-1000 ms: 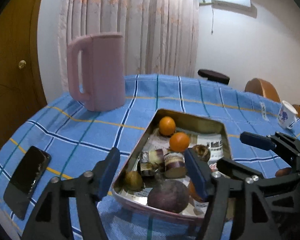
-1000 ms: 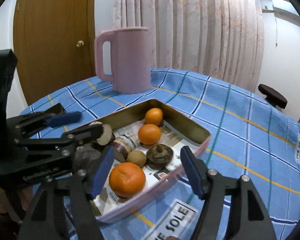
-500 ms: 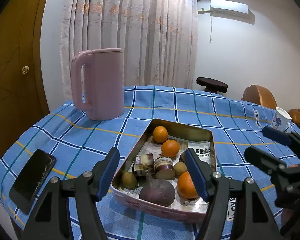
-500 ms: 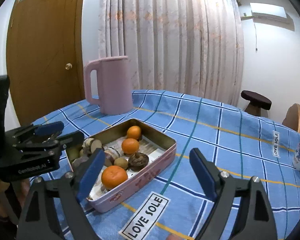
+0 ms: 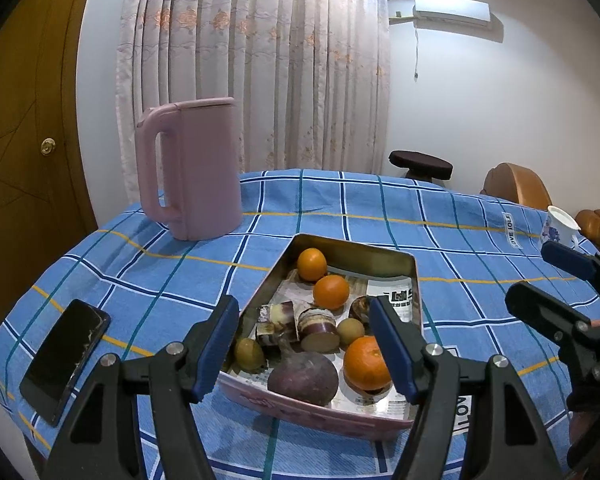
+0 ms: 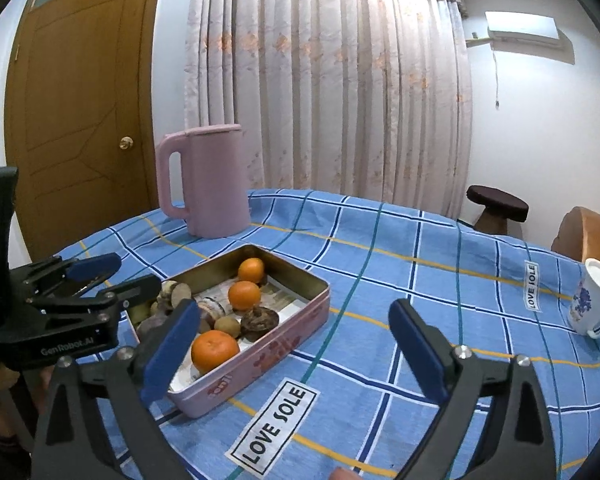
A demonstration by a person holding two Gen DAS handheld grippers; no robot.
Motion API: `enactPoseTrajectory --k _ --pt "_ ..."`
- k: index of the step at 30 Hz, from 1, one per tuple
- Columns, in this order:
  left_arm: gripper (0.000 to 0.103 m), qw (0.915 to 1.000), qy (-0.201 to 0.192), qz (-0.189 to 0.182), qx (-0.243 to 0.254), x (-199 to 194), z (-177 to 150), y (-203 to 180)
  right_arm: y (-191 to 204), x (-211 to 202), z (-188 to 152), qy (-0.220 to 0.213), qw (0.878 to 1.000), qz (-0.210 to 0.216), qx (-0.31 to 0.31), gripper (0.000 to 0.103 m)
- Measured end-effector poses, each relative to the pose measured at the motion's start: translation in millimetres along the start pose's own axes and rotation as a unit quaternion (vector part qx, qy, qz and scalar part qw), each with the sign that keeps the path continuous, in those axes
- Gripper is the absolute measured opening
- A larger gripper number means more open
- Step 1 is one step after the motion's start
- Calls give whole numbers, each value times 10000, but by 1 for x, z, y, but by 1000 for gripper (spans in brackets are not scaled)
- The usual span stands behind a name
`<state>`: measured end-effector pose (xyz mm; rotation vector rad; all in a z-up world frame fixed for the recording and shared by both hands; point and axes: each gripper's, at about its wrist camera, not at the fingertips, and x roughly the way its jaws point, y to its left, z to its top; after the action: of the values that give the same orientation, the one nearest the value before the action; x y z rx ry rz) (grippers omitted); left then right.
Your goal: Organize fruits
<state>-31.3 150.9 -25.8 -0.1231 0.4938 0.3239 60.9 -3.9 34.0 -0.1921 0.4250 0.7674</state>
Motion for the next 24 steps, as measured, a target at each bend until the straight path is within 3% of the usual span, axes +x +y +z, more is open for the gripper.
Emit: enactPoseTrajectory --k 24 --pt "70 10000 27 6 19 -3 1 -5 -3 -11 1 -86 10000 5 2 101"
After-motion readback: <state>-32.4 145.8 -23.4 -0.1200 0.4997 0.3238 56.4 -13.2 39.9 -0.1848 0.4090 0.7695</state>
